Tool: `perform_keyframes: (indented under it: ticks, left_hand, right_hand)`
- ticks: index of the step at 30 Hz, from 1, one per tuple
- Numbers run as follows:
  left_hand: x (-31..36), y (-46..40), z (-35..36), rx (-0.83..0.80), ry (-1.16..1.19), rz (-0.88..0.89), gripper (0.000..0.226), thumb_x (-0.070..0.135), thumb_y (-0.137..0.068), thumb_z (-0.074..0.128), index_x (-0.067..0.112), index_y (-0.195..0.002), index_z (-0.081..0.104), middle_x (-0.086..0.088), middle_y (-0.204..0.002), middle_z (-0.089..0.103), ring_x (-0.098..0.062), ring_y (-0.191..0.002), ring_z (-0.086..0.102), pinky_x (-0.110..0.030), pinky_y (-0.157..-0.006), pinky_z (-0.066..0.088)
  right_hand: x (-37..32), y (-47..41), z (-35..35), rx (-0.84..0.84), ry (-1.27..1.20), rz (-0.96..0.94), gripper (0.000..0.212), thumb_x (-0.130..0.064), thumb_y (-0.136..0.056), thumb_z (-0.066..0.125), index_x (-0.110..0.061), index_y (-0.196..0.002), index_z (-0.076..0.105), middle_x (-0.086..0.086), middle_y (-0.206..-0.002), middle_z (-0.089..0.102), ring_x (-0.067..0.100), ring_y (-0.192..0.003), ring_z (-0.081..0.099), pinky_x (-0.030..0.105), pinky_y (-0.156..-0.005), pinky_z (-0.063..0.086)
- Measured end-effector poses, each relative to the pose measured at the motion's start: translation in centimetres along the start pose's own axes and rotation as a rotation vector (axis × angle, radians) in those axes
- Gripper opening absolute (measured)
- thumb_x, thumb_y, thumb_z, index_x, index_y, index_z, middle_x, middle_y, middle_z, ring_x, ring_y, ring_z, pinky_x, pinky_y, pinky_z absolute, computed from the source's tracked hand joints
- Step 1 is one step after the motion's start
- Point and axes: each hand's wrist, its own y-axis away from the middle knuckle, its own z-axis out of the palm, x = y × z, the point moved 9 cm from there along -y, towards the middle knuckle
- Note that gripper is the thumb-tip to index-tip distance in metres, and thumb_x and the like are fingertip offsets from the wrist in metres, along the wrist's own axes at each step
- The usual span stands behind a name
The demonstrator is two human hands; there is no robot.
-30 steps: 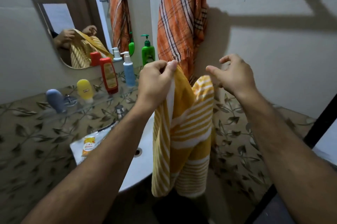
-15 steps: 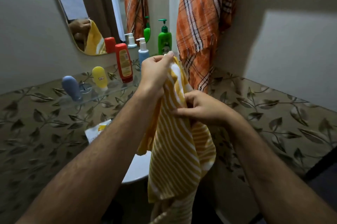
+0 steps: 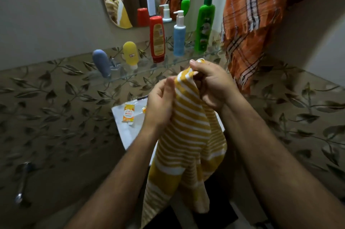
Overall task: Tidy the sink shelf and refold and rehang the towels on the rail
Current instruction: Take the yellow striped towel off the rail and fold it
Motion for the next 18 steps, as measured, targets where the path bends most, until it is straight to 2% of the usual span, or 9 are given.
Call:
perform_keyframes:
  ticks: [2,4,7,8,10,13,15,18]
  left_hand:
    - [0.3,2.3,-0.7,0.025,-0.011,0.137,0.070,0.070,-0.070,0.066,0.025,-0.122,0.056,0.000,-0.114,0.068,-0.013,-0.106,0.066,-0.026,-0.084,0.054]
    - [-0.5,3.4,-1.7,0.085,-0.060,0.140,0.056,0.048,-0.069,0.080,0.033,-0.116,0.054,0.002,-0.111,0.068,-0.013,-0.103,0.067,-0.030,-0.084,0.056]
    - [-0.1,3.7,-4.2,0.260,-0.080,0.120,0.005,0.020,-0.089,0.068,0.024,-0.092,0.068,0.001,-0.087,0.072,-0.013,-0.082,0.067,-0.039,-0.073,0.056]
    - [-0.1,3.9,-4.9,0.310,-0.040,0.100,0.010,0.020,-0.094,0.063,0.021,-0.089,0.071,-0.002,-0.084,0.072,-0.016,-0.080,0.066,-0.040,-0.072,0.055]
    - [0.0,4.3,-5.5,0.368,0.144,0.034,0.021,0.027,-0.097,0.056,0.014,-0.092,0.072,-0.015,-0.091,0.072,-0.028,-0.085,0.065,-0.048,-0.080,0.054]
    - [0.2,5.7,-6.7,0.624,0.301,-0.015,0.030,0.030,-0.099,0.049,0.007,-0.100,0.068,-0.018,-0.095,0.071,-0.031,-0.087,0.067,-0.043,-0.078,0.057]
    - [0.5,6.6,-7.5,0.783,0.340,-0.050,0.031,0.031,-0.101,0.046,0.008,-0.102,0.067,-0.014,-0.094,0.073,-0.027,-0.087,0.070,-0.037,-0.071,0.060]
    - [1.5,8.2,-8.3,0.933,0.351,-0.031,0.033,0.032,-0.102,0.044,0.009,-0.108,0.066,-0.013,-0.100,0.073,-0.025,-0.091,0.071,-0.038,-0.074,0.061]
  right_hand:
    - [1.1,-0.8,0.8,0.014,-0.093,0.053,0.035,-0.012,-0.099,0.050,-0.015,-0.065,0.045,0.002,-0.051,0.054,0.011,-0.043,0.054,0.019,-0.045,0.047]
    - [2.1,-1.4,2.0,-0.011,-0.153,0.086,0.031,-0.012,-0.099,0.051,-0.014,-0.068,0.046,0.003,-0.054,0.058,0.012,-0.045,0.058,0.022,-0.047,0.051]
    - [2.7,-1.9,3.8,-0.127,-0.100,0.084,0.023,-0.015,-0.100,0.050,-0.010,-0.077,0.053,0.006,-0.064,0.061,0.012,-0.050,0.062,0.023,-0.046,0.051]
    - [2.8,-2.0,4.2,-0.186,-0.058,0.081,0.020,-0.016,-0.100,0.050,-0.008,-0.082,0.056,0.007,-0.067,0.063,0.012,-0.051,0.063,0.022,-0.046,0.051]
    - [3.0,-2.0,4.4,-0.296,0.017,0.059,0.014,-0.017,-0.098,0.054,-0.009,-0.089,0.061,0.006,-0.072,0.067,0.011,-0.052,0.061,0.019,-0.044,0.046]
    - [3.0,-2.0,4.1,-0.451,0.205,-0.084,0.005,-0.011,-0.091,0.064,-0.013,-0.092,0.068,0.000,-0.073,0.068,0.007,-0.060,0.057,0.017,-0.052,0.044]
    - [3.2,-1.9,4.0,-0.522,0.332,-0.197,0.022,0.004,-0.085,0.061,-0.014,-0.092,0.069,0.001,-0.072,0.065,0.007,-0.060,0.056,0.018,-0.054,0.046]
    - [5.2,-0.5,4.5,-0.781,0.354,-0.090,0.043,0.010,-0.080,0.052,-0.016,-0.112,0.065,0.008,-0.088,0.065,0.020,-0.067,0.058,0.027,-0.052,0.050]
